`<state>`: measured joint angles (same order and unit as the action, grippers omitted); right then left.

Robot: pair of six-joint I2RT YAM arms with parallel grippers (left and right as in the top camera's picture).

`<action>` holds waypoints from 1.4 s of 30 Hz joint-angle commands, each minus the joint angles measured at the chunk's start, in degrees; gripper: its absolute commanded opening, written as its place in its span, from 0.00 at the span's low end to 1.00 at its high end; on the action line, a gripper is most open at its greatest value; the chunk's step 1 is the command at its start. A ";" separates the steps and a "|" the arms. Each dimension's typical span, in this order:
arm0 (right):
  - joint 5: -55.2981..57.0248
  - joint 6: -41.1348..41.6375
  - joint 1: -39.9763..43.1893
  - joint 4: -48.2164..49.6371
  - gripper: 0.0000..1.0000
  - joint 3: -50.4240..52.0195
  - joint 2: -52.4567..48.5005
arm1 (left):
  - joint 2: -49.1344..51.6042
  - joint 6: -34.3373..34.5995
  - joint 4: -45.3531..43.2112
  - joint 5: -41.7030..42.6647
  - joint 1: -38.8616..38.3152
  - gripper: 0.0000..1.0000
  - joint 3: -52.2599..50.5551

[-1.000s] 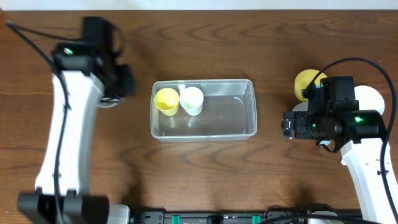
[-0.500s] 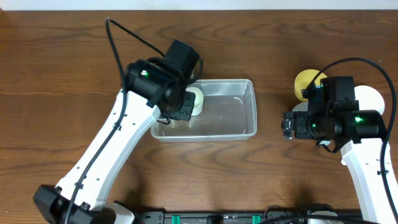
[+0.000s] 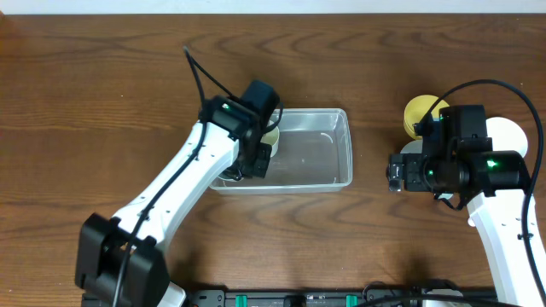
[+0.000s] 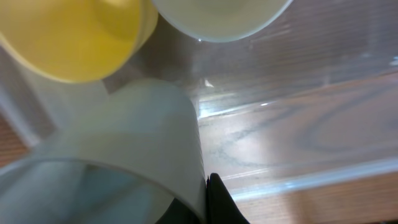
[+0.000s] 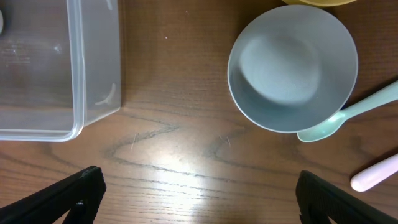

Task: Pack container
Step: 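Place the second white cup in the container's front-left corner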

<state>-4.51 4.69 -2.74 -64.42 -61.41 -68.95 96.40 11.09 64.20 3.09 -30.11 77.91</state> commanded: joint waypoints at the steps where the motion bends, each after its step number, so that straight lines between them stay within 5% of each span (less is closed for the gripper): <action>1: 0.00 -0.94 0.33 -0.13 0.99 -1.05 -0.07 | 2.10 -1.18 -1.18 0.31 0.31 0.06 -1.05; 16: 0.00 -0.96 0.33 -0.15 0.99 -1.05 -0.07 | 8.44 -1.40 -2.99 0.15 4.44 0.06 -1.05; 23: 0.00 -0.96 0.33 -0.15 0.99 -1.05 -0.07 | 8.44 -1.40 -2.60 0.15 4.59 0.32 -1.05; 37: 0.00 -0.96 0.33 -0.11 0.99 -1.05 -0.07 | 6.21 -1.42 2.80 -1.16 4.59 0.35 5.84; 42: -0.07 -0.92 0.33 -0.13 0.99 -1.05 -0.07 | 0.50 -3.02 4.35 -4.48 4.63 0.47 11.58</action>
<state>-4.51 4.69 -2.74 -64.53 -61.43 -68.95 101.97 10.00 67.72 1.41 -25.76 85.65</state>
